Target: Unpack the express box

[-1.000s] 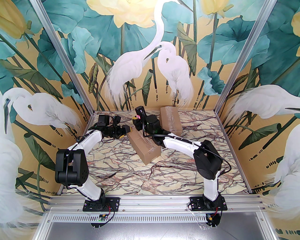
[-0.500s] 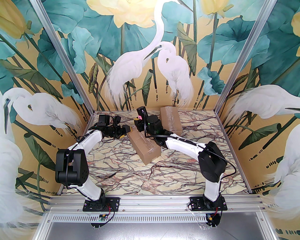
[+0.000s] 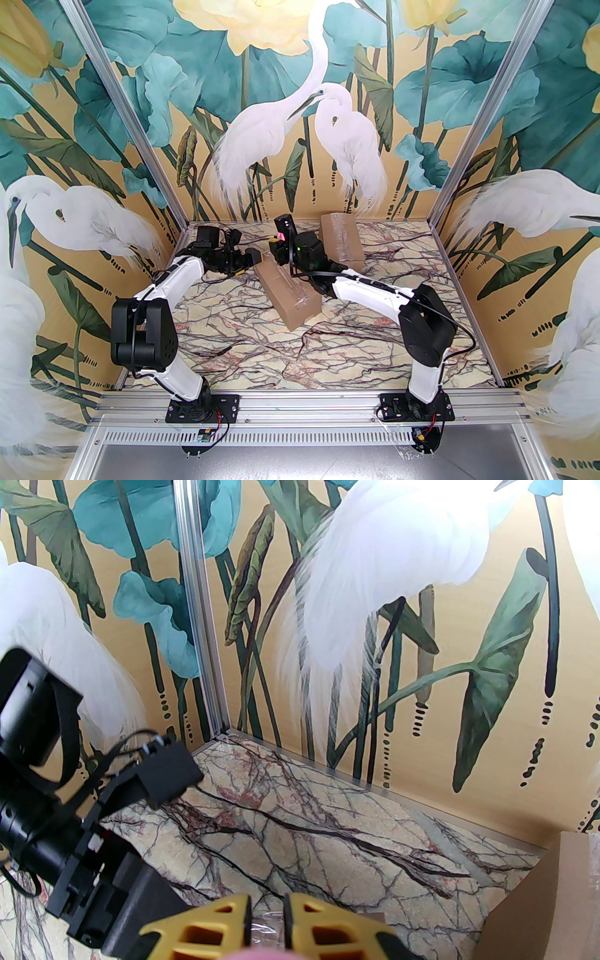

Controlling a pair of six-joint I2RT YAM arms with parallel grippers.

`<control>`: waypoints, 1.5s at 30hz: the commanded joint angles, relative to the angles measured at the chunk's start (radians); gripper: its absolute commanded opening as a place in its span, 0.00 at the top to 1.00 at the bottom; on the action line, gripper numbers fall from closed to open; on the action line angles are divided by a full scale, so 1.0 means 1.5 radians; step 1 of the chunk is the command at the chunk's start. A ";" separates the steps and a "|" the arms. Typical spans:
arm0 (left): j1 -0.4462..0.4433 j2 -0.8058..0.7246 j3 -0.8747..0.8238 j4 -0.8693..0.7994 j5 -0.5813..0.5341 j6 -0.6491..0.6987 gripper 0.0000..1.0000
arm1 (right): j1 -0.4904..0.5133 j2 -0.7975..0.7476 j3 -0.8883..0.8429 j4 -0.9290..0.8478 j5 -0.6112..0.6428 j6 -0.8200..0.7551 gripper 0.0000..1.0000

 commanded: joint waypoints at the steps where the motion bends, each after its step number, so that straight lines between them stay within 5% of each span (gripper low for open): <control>1: 0.001 0.011 0.057 -0.049 -0.018 0.088 0.22 | 0.010 -0.013 0.002 -0.051 -0.011 -0.005 1.00; 15: 0.001 0.070 0.031 0.013 0.089 0.102 0.30 | 0.010 0.022 0.072 -0.065 -0.018 -0.044 1.00; 25: 0.001 0.081 -0.007 0.043 0.091 0.096 0.29 | 0.010 0.027 0.079 -0.064 -0.019 -0.049 1.00; 34: 0.002 0.037 -0.013 0.103 0.139 0.063 0.17 | 0.010 0.038 0.086 -0.072 -0.027 -0.042 1.00; 45: 0.002 0.058 -0.057 0.179 0.180 0.005 0.19 | 0.010 0.036 0.085 -0.076 -0.024 -0.045 1.00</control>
